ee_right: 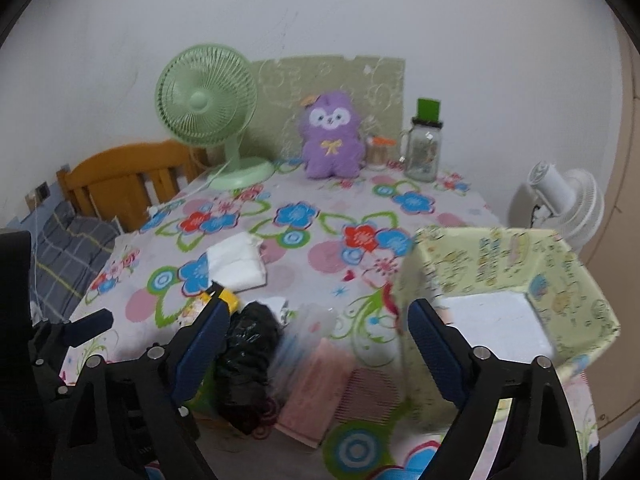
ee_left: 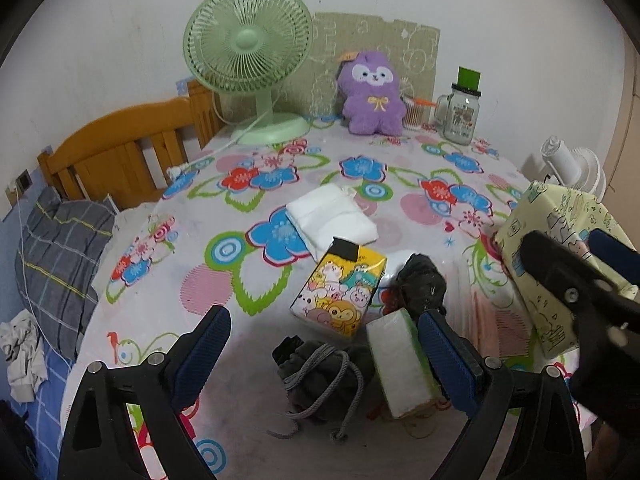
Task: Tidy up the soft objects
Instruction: 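Grasp the green-and-white tissue pack with the left tool while the right tool grasps the black umbrella, then carry the tissue pack with the left tool while the right tool carries the umbrella toward the yellow box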
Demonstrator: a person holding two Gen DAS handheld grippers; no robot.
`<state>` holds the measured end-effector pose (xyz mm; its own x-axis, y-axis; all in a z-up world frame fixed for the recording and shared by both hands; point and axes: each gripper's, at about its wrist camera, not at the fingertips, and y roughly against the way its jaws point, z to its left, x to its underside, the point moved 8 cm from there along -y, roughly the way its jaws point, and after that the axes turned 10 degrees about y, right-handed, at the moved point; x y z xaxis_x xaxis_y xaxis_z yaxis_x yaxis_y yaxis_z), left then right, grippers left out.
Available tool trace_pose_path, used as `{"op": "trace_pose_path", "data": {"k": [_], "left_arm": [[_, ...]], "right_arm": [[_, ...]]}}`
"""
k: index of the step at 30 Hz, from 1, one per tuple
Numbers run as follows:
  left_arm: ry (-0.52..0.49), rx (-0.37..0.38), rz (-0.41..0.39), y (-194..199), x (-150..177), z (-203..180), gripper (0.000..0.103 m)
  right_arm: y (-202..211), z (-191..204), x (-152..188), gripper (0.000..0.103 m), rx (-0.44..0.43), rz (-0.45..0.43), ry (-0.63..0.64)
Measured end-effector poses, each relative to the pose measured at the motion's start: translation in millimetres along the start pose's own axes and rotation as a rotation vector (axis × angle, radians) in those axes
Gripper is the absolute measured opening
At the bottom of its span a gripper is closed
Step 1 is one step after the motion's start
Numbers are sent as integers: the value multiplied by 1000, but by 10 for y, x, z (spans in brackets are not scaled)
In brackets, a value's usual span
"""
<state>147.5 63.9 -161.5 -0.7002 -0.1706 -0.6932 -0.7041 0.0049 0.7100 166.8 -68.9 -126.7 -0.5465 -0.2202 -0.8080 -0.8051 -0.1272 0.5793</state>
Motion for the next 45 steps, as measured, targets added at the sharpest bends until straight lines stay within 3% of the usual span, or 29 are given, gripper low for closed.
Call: {"op": "trace_pose_path", "data": {"k": [8, 15, 18, 24, 26, 33, 42, 45], "left_arm": [[-5, 46, 77, -184, 105, -27, 79], [-22, 85, 121, -281, 190, -121, 48], [-44, 81, 115, -287, 196, -153, 43], [-107, 49, 99, -327, 223, -213, 43], [-122, 43, 97, -348, 223, -223, 44], [-119, 49, 113, -381, 218, -237, 50], [-114, 46, 120, -352, 233, -271, 50], [-114, 44, 116, -305, 246, -274, 69]], "right_arm": [[-243, 165, 70, 89, -42, 63, 24], [-491, 303, 208, 85, -97, 144, 37], [-580, 327, 283, 80, -120, 182, 25], [-728, 411, 374, 51, -185, 232, -6], [-760, 453, 384, 32, -220, 245, -11], [-757, 408, 387, 17, -234, 241, -36], [-616, 279, 349, 16, -192, 205, -29], [-568, 261, 346, 15, -186, 195, -27]]}}
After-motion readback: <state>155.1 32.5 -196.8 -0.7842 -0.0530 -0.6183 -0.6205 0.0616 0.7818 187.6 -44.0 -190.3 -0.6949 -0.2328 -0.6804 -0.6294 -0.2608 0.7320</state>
